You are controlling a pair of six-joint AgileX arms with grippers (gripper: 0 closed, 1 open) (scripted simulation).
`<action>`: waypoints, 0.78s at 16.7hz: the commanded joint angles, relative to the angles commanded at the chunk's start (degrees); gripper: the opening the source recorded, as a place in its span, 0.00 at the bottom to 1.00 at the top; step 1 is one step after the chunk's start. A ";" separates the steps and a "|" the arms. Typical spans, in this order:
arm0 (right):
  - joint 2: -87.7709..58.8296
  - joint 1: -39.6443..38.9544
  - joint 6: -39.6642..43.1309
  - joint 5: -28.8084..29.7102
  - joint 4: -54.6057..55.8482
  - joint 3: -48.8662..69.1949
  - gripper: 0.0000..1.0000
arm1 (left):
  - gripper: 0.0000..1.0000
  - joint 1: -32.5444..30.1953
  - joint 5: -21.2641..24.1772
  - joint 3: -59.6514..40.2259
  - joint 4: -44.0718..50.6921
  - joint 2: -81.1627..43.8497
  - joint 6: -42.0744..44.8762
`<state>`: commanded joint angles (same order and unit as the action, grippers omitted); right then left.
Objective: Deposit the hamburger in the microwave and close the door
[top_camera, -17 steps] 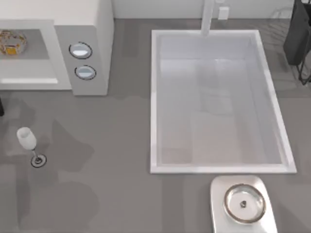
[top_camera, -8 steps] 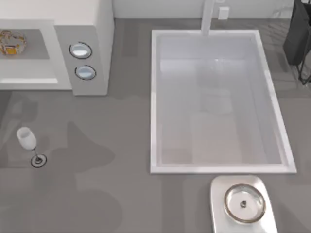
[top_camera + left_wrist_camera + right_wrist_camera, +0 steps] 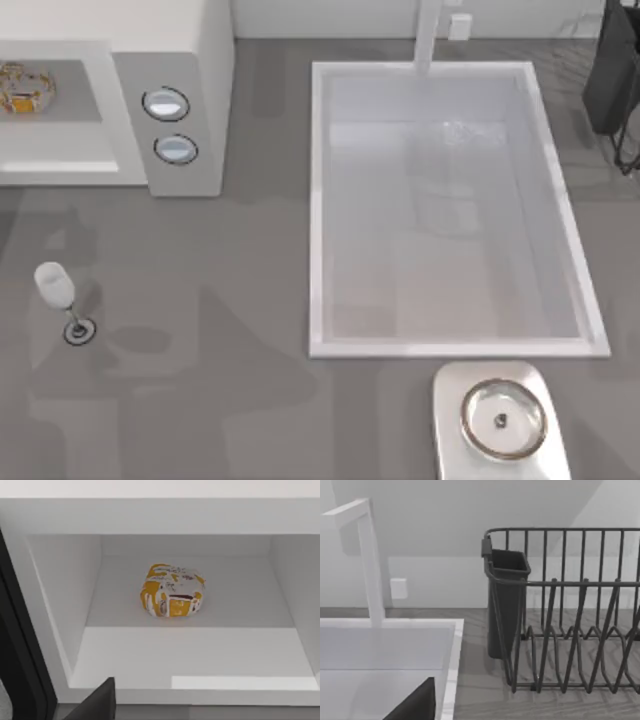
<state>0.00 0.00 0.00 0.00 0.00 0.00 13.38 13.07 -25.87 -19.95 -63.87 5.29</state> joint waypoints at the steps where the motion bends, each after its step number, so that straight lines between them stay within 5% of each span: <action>1: 0.00 0.00 0.00 0.00 0.00 0.00 1.00 | 1.00 -1.01 -0.83 1.99 1.58 4.79 -0.37; 8: 0.00 0.00 0.00 0.00 0.00 0.00 1.00 | 1.00 -8.41 -7.85 17.85 14.22 44.08 -3.40; 13: 0.00 0.00 0.00 0.00 0.00 0.00 1.00 | 1.00 -12.45 -12.18 24.76 19.26 61.00 -4.99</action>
<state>0.00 0.00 0.00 0.00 0.00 0.00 0.93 0.89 -1.11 -0.70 -2.87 0.30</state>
